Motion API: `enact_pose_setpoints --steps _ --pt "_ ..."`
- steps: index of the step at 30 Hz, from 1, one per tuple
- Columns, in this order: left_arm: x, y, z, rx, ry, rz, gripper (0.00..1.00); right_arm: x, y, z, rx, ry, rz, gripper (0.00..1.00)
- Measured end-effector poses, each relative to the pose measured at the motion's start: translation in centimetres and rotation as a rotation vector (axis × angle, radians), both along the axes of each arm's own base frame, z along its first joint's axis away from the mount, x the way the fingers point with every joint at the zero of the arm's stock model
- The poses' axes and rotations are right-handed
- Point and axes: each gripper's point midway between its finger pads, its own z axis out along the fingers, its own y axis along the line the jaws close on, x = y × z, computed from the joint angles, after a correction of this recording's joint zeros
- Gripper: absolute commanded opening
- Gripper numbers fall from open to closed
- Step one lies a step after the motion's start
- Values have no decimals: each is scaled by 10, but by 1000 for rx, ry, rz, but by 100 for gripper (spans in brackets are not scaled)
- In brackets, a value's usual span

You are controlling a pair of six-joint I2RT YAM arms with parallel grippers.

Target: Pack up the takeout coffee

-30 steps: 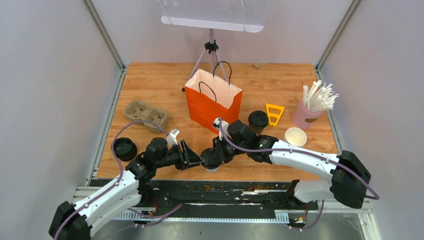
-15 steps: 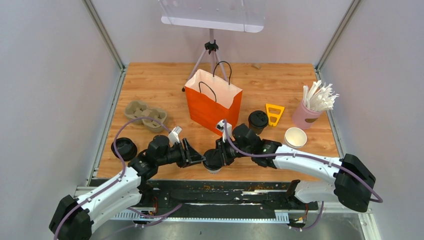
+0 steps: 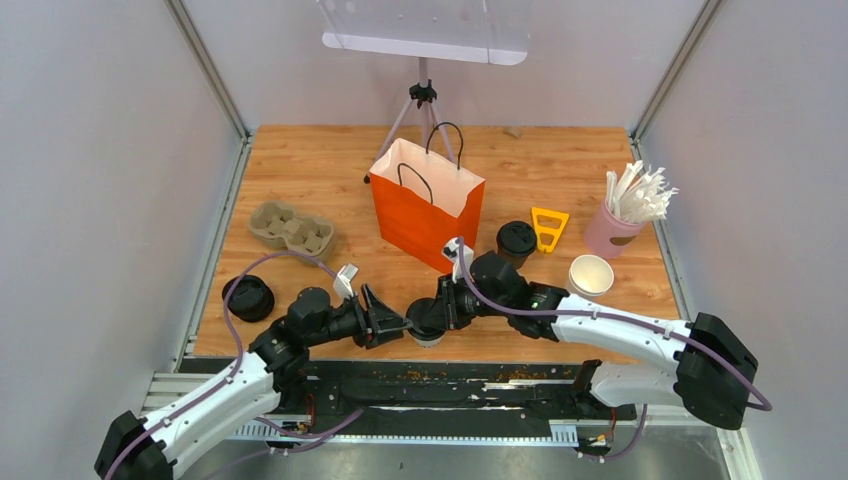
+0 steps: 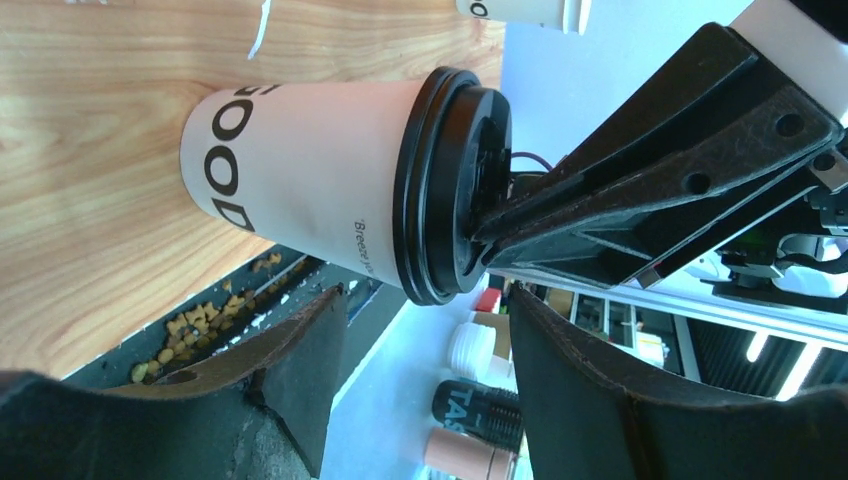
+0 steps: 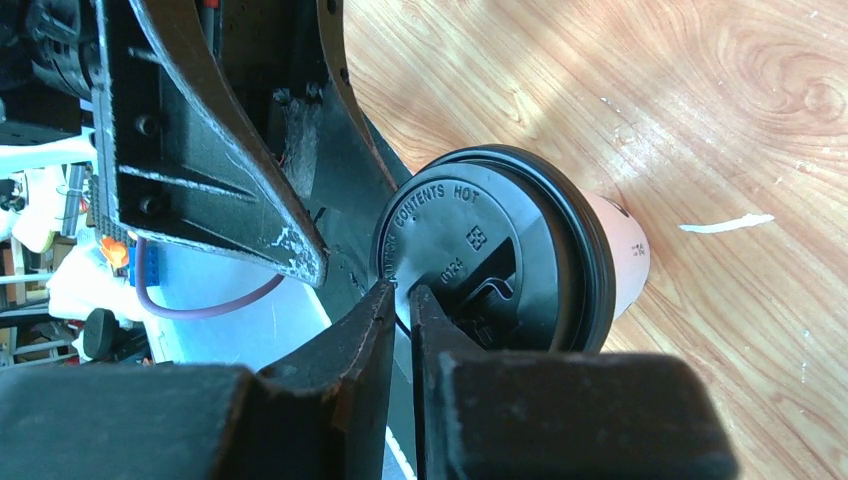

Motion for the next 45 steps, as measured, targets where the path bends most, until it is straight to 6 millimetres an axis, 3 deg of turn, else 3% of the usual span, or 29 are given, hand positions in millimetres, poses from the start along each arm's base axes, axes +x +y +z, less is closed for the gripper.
enact_pose_setpoints --steps 9,15,33,37,45 --pt "-11 -10 -17 3 96 -18 58 1 0 0 7 10 -20 13" --pt "-12 -20 -12 6 89 -37 51 1 0 -1 7 12 -28 13" --pt "-9 -17 -19 88 62 -27 39 2 -2 -6 27 9 -47 14" --pt "-10 -18 -19 88 59 -29 41 3 -2 -6 28 9 -49 14" --pt "-5 -8 -14 140 7 6 58 3 -3 1 -8 -3 -33 18"
